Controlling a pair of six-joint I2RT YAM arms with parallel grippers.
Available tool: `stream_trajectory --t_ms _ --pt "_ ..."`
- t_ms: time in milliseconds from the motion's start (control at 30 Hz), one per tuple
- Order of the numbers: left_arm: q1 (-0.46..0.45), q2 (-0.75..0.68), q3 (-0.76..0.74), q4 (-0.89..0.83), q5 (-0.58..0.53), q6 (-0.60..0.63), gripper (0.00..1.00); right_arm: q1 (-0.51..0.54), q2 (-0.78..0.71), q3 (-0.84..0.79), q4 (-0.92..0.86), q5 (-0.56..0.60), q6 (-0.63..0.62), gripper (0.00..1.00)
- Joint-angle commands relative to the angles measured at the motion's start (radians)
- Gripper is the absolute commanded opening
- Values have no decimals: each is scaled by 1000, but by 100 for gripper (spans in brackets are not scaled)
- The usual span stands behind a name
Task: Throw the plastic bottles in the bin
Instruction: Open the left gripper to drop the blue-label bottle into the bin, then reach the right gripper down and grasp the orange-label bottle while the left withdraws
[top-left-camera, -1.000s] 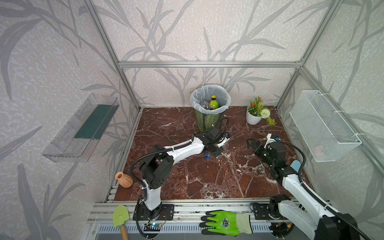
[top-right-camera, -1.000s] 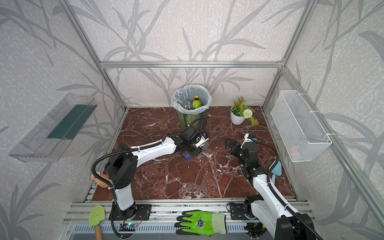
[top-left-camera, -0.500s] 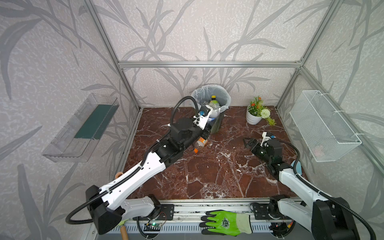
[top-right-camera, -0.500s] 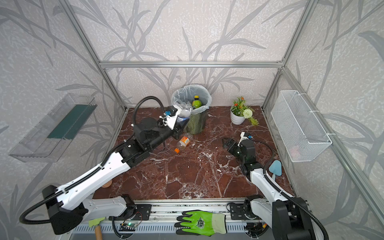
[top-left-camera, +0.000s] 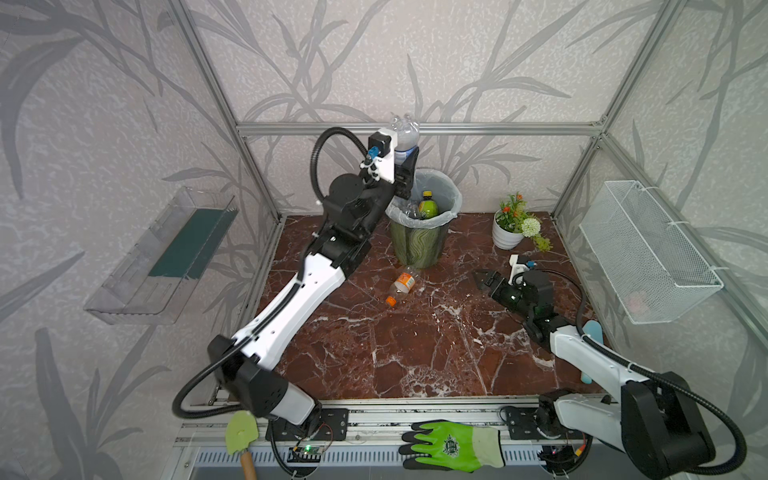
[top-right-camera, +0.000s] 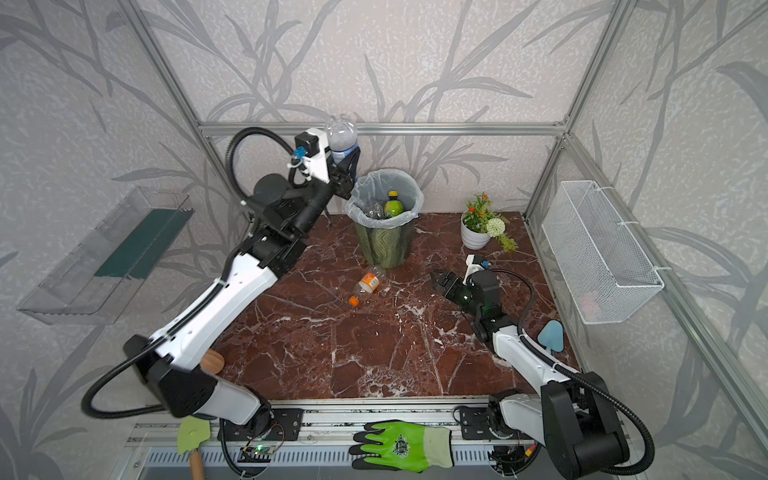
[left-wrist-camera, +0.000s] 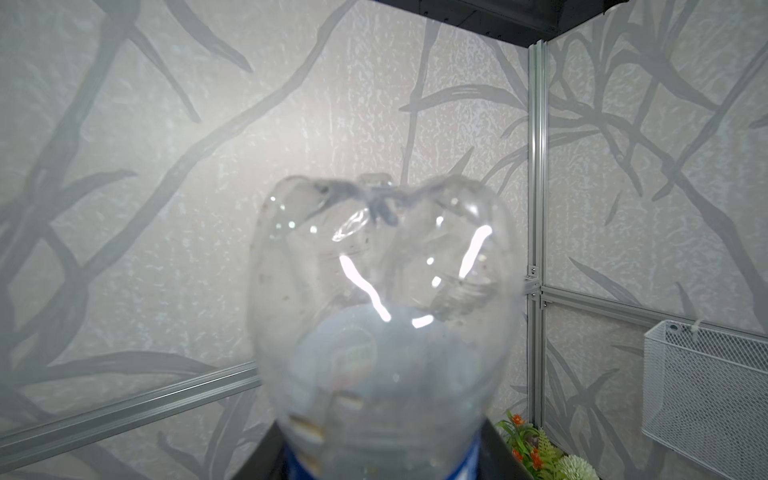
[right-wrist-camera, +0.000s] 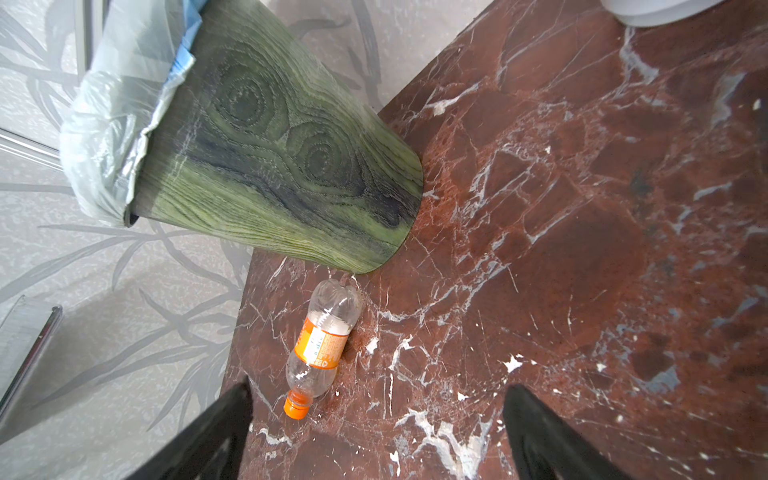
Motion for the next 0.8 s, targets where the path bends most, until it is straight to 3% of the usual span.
stream_trajectory --t_ms 0,100,200,300,567,767 --pt "25 202 186 -250 103 -82 60 2 -81 7 -66 41 -52 95" --pt "22 241 232 -330 157 -30 82 0 -153 5 -143 85 -85 97" --pt "22 154 98 -222 113 -10 98 -4 -205 2 -189 114 -103 98" --pt "22 49 -25 -136 56 33 99 -5 -210 26 -227 121 -115 98" --pt "22 -180 -236 -185 -52 41 99 22 -87 102 -210 89 -77 95" --pt "24 -314 -520 -192 -282 -61 99 151 74 192 -197 146 -33 95"
